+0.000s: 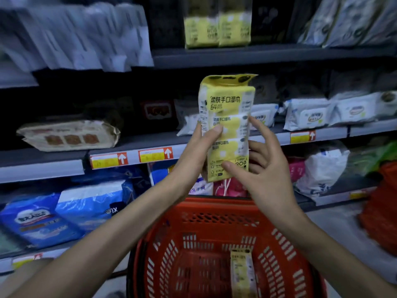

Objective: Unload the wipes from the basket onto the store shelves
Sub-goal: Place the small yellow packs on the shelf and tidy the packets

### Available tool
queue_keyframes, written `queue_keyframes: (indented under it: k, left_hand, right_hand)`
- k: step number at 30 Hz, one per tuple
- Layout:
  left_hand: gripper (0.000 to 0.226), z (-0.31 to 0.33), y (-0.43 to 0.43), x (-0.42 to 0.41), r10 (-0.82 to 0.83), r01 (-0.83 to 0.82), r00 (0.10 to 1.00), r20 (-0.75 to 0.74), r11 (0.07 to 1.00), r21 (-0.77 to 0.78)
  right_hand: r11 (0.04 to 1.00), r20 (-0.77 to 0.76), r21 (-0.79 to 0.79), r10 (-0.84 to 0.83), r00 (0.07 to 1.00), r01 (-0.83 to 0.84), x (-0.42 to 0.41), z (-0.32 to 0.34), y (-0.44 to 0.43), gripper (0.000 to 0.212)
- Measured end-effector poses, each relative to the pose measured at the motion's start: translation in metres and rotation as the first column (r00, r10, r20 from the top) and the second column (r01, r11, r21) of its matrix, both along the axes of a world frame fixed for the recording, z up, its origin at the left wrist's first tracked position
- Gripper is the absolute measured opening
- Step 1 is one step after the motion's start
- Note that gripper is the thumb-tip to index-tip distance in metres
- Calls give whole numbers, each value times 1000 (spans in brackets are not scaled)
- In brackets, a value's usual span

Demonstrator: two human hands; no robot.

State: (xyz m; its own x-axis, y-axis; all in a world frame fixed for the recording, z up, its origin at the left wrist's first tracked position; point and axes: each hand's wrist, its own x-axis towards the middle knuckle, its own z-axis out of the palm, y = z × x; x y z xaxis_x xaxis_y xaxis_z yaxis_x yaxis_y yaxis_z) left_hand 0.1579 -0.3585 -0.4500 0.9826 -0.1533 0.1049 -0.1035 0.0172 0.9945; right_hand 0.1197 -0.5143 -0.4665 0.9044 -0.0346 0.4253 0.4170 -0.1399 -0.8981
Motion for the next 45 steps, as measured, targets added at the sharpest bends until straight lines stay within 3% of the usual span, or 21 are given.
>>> queue_keyframes:
  k: [3,6,9,12,15,19,29,34,37,41,45]
  left_hand:
    - [41,41,3,3,19,-57,983,185,977,204]
    - [55,77,8,8,10,-169,936,352,890,423]
    - [69,113,8,16,-29,-215,923,383,787,578]
    - [84,142,2,31,-39,-168,932,362,836,523]
    - [68,161,-6,48,-14,-188,922,388,859,477]
    - [46,178,-17,74,103,-301,892,439,862,409]
    - [38,220,-33,144,258,-475,806,533,819,321]
    - [44,199,-39,173,370,-546,815,445,746,380]
    - [44,184,-42,178,433,-599,782,448,721,348]
    - [46,178,-42,172,409,-585,799,441,699,411]
    - [49,177,-39,153,364,-575,811,457,637,513]
  right_hand:
    - [998,66,53,-47,997,43,14,29,-1,89]
    - [996,141,83,-50,989,39,28,56,-1,87]
    - [995,183,94,-48,982,31,40,79,0,85]
    - [992,232,114,-74,970,49,57,101,0,87]
    - [991,270,102,-113,956,88,80,124,-5,88]
    - [963,309,-23,-249,918,269,117,155,-17,88]
    - [926,396,-67,-317,862,372,204,212,-21,82]
    - [870,293,-243,-355,888,428,230,182,-18,78]
    - [858,277,-241,-388,879,454,230,168,-15,75]
    - [824,265,-303,-409,873,478,227,170,-13,74]
    - [750,220,-497,-378,899,437,215,176,-19,73]
